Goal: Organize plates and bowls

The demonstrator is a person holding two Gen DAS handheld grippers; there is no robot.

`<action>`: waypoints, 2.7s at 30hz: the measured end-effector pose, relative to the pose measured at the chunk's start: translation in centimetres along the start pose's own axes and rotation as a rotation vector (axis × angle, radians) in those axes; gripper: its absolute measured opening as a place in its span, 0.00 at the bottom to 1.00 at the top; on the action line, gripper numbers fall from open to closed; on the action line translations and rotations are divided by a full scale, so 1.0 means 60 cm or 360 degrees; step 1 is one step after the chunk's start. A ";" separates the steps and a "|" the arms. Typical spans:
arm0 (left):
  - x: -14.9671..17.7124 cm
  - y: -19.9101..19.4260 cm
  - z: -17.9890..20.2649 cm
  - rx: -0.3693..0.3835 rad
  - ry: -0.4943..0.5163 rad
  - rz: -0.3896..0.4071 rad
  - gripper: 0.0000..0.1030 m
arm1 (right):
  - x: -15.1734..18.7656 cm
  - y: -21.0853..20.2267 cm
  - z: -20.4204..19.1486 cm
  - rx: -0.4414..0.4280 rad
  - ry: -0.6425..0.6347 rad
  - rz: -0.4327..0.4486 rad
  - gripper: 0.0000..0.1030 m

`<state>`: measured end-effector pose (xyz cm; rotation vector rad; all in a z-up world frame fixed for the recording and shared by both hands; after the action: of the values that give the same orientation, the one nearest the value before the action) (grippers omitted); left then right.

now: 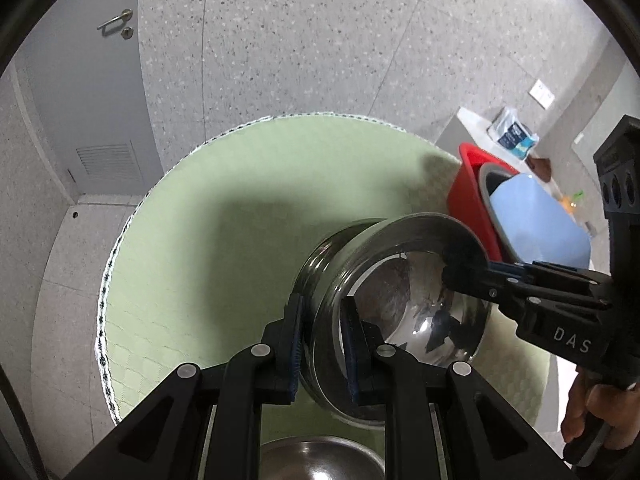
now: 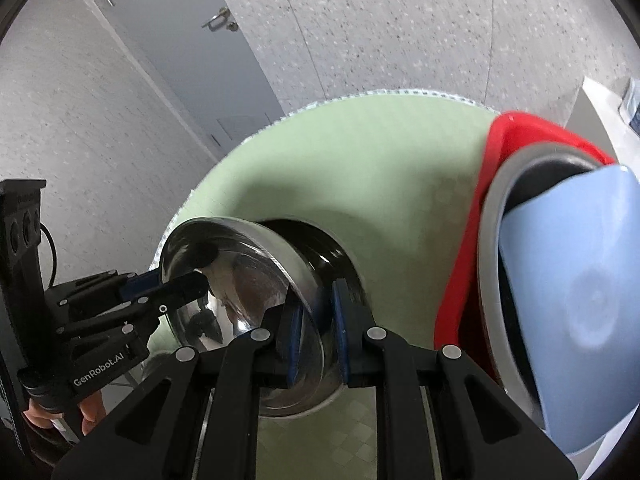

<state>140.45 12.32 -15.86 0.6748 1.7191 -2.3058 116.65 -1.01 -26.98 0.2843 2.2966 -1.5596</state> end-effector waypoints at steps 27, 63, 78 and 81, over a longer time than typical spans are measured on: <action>0.054 -0.078 -0.046 -0.0130 0.0041 0.0234 0.70 | 0.067 -0.086 -0.021 0.0082 -0.0031 0.0270 0.45; 0.240 -0.083 -0.064 0.0035 0.0021 -0.0026 0.14 | 0.243 0.035 -0.149 -0.0215 -0.0007 -0.0114 0.24; 0.100 -0.141 0.003 0.0110 0.0129 0.0186 0.15 | 0.106 -0.085 -0.126 -0.0128 -0.0045 0.0169 0.24; 0.078 -0.109 0.013 0.0120 0.0144 0.0161 0.15 | 0.078 -0.085 -0.099 -0.0098 -0.0001 0.0180 0.24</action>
<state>133.48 14.16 -12.26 0.8722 1.6015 -2.3138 109.53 2.47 -22.44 0.3906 2.2809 -1.4313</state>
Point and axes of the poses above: each gripper's, at about its wrist camera, not at the fingertips, and y roughly the way its jaws point, z to its right, x to its underside, the point moved 9 cm from there along y, roughly the way its jaws point, and after that the axes turned 3 degrees about y, right-handed, at the moved point
